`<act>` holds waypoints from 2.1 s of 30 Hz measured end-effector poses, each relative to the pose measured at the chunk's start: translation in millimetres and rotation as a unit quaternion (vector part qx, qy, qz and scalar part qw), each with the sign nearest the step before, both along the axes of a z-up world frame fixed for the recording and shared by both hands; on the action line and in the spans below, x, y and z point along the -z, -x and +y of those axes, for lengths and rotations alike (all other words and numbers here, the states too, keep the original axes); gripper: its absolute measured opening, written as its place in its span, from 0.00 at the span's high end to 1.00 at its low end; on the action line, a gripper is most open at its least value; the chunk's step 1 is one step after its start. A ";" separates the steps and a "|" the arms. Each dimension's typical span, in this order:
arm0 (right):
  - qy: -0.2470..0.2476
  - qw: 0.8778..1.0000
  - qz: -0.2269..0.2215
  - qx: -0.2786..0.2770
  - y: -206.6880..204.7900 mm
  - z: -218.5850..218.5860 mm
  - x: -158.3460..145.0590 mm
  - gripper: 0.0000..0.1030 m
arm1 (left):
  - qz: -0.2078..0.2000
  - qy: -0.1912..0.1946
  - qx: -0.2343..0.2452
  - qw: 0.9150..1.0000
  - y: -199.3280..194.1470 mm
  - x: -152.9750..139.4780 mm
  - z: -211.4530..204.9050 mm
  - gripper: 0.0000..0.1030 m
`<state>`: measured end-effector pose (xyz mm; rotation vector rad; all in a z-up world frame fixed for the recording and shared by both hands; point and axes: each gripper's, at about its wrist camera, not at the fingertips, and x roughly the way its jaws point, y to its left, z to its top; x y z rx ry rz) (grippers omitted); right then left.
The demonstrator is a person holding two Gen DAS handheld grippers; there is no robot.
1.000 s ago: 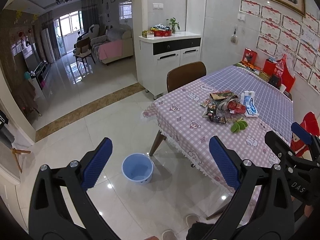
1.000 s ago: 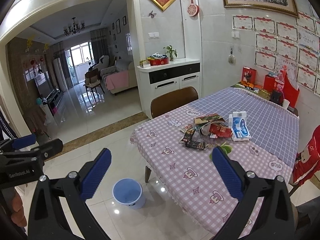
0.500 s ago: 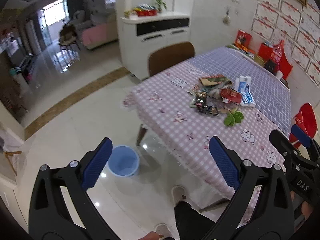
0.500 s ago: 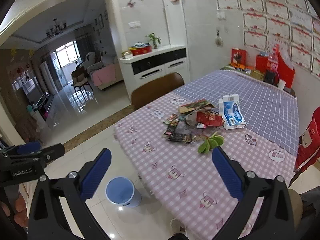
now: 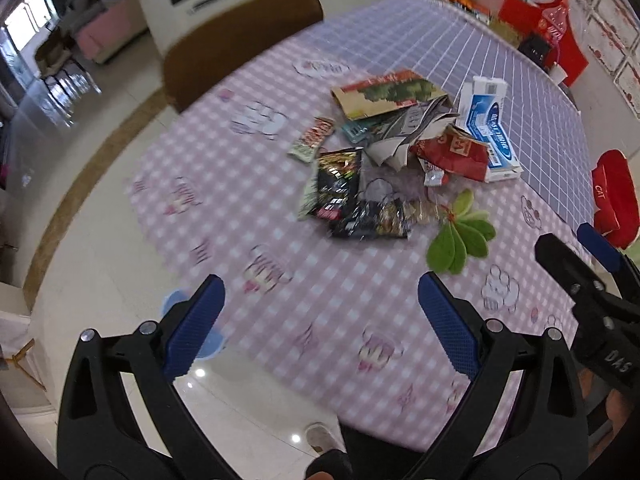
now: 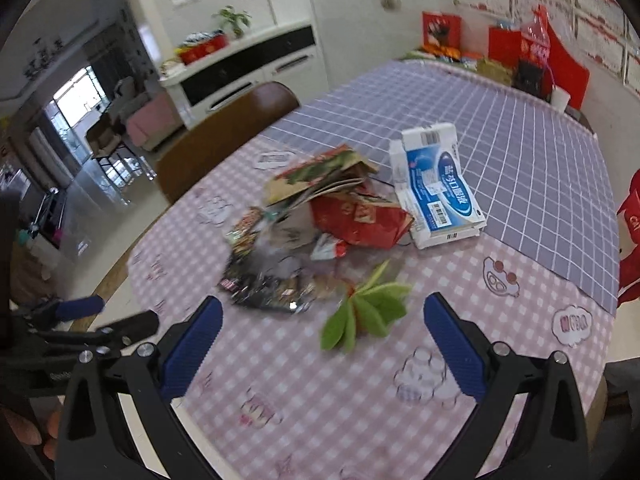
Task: Collect trash
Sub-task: 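Reach both grippers toward the wrappers and grasp a dark wrapper with each, then carry the wrappers over the blue bucket and open both grippers to drop them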
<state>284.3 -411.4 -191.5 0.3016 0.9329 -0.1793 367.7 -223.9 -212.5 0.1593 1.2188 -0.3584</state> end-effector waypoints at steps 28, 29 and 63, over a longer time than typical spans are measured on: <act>-0.121 0.991 0.046 0.032 -145.7 -37.5 80.3 0.14 | 0.097 0.041 -0.009 0.994 -113.7 96.6 -30.1 0.77; -0.128 0.990 0.049 0.033 -147.9 -38.3 82.7 0.20 | 0.093 0.045 -0.013 0.995 -114.8 91.7 -26.6 0.78; -0.191 0.948 0.094 -0.236 -100.6 295.6 36.1 0.96 | 0.031 0.102 -0.174 0.979 -20.2 30.8 325.6 0.79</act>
